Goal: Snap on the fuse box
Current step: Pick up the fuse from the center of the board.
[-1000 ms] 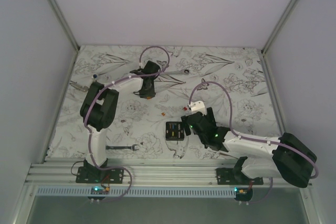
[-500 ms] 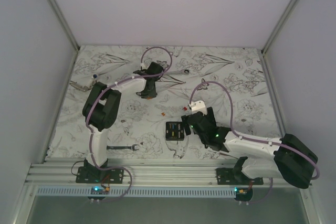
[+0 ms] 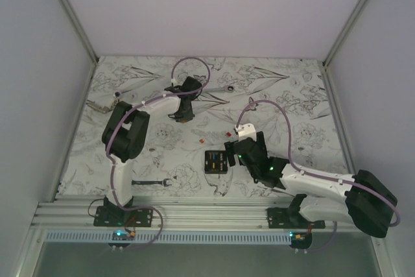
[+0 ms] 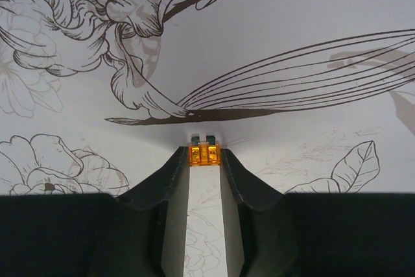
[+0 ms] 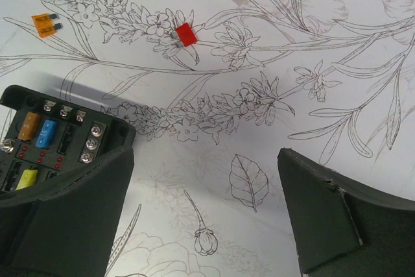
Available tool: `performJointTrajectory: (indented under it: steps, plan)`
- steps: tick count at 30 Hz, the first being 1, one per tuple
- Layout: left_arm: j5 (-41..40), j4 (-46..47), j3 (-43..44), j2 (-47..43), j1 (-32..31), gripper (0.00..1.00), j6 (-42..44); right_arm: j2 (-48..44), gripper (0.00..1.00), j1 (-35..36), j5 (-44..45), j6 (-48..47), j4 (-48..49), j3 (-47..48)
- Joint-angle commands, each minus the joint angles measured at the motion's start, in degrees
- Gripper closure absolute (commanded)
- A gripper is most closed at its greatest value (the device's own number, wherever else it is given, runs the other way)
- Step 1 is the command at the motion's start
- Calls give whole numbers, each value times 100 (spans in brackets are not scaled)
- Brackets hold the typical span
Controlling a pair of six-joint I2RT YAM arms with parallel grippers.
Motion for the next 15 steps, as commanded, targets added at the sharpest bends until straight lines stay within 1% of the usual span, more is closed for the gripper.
performJointTrajectory:
  steps: [1, 5, 8, 15]
  plan:
    - [372, -509, -325, 52, -27, 79, -536, -200, 0, -38, -72, 53, 142, -38]
    - [459, -510, -605, -374, -38, 80, -1046, -385, 0, -31, -337, 151, 438, -140]
    - [529, -499, -872, -759, -40, 81, -1465, -411, 0, -29, -622, 274, 865, -230]
    - [871, -410, -1555, -1734, -100, 82, -2305, 91, 0, 1, -1267, 479, 2280, -255]
